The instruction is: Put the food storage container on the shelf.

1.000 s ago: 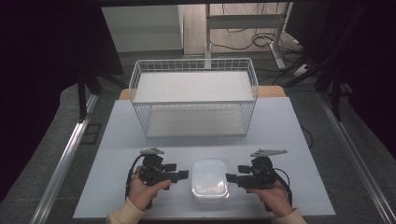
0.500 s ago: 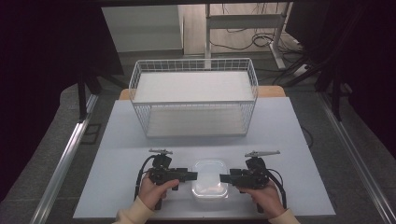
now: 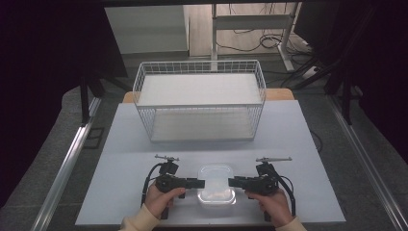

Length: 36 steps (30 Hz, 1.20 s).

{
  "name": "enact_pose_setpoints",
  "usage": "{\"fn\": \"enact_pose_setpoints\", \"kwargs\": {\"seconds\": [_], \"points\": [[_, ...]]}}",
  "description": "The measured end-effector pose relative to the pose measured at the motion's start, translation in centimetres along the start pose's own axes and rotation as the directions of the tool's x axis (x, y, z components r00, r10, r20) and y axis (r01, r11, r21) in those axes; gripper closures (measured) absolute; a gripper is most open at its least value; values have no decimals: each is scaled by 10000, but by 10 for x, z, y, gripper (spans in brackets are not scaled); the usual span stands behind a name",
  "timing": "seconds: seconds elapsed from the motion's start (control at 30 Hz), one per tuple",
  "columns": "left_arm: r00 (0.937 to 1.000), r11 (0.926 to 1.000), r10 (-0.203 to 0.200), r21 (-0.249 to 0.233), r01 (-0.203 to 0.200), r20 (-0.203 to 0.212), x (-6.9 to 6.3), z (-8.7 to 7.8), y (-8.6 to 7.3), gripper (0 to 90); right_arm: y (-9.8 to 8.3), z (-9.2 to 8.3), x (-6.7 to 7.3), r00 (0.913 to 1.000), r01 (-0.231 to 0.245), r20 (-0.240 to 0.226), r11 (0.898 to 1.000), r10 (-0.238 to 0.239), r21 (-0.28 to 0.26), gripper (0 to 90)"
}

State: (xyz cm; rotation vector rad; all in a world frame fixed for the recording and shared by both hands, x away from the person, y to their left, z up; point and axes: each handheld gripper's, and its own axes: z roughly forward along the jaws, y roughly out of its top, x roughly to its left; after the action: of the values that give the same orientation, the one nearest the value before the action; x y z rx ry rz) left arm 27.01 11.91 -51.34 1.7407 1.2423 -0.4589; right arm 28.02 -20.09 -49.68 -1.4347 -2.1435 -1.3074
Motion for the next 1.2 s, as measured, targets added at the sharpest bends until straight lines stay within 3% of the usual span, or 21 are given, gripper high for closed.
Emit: {"fn": "enact_pose_setpoints", "kwargs": {"seconds": [0.07, 0.2, 0.63, 0.97, 1.2], "points": [[10000, 9999, 25, -168, -25, -14, -1, -4, 0, 619, -1, -2, -2, 9992, -329, -207, 9994, 327, -80, 667], [10000, 9997, 63, -236, -61, 78, -2, -7, -1, 676, -2, -5, -2, 9988, -399, -300, 9991, 394, -166, 687], [9991, 9978, 333, -581, -317, 267, -6, -19, -3, 751, -3, -12, 0, 9940, -640, -920, 9963, 587, -565, 773], [9979, 9957, 545, -767, -516, 363, -8, -25, -2, 801, -2, -15, 4, 9947, -288, -1004, 9965, 209, -780, 808], [9965, 9935, 834, -786, -822, 111, -11, -27, -2, 806, -2, -15, 8, 9962, 166, -844, 9964, -237, -833, 811]]}}
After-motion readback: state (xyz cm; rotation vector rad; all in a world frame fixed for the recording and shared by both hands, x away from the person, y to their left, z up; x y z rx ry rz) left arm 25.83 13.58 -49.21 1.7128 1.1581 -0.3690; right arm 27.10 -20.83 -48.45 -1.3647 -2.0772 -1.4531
